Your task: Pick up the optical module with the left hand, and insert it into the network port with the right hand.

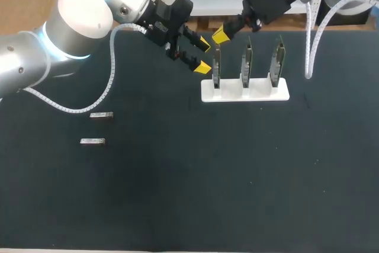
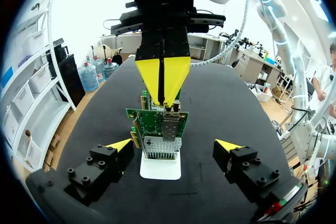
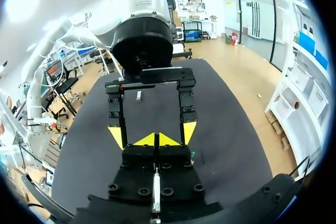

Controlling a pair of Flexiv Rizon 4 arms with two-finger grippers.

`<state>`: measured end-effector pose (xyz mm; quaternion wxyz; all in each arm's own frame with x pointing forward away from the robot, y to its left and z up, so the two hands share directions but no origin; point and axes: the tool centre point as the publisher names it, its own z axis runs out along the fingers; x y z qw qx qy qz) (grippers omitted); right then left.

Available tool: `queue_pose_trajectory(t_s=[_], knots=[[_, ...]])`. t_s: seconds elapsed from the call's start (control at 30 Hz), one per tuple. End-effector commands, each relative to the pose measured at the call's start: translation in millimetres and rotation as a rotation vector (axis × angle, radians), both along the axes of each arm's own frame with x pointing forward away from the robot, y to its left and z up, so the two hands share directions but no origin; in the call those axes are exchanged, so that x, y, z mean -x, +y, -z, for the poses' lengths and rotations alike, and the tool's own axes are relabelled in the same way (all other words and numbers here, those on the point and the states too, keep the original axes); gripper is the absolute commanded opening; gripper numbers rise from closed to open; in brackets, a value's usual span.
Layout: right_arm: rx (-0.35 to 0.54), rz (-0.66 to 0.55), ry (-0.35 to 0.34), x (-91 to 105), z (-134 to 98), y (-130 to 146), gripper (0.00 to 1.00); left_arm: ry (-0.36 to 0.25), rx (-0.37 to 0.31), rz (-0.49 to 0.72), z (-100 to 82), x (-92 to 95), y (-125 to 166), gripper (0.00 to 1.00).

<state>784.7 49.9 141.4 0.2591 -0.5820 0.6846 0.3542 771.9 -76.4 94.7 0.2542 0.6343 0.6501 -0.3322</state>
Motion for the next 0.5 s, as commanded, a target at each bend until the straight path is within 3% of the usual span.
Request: queue_pose_trajectory(t_s=[0.03,0.4,0.5], knots=[[-0.038,0.005,-0.001,1.6,-0.1,-5.8,0.00,0.002,-0.004,0.001,-0.1,-1.4,-0.8,1.00],[-0.191,0.036,0.023,2.8,-33.1,-22.6,0.00,0.002,-0.004,0.001,-0.1,-1.4,-0.8,1.00],[-0.196,0.035,0.019,6.2,-35.9,-28.0,0.00,0.002,-0.004,0.001,-0.1,-1.4,-0.8,1.00]])
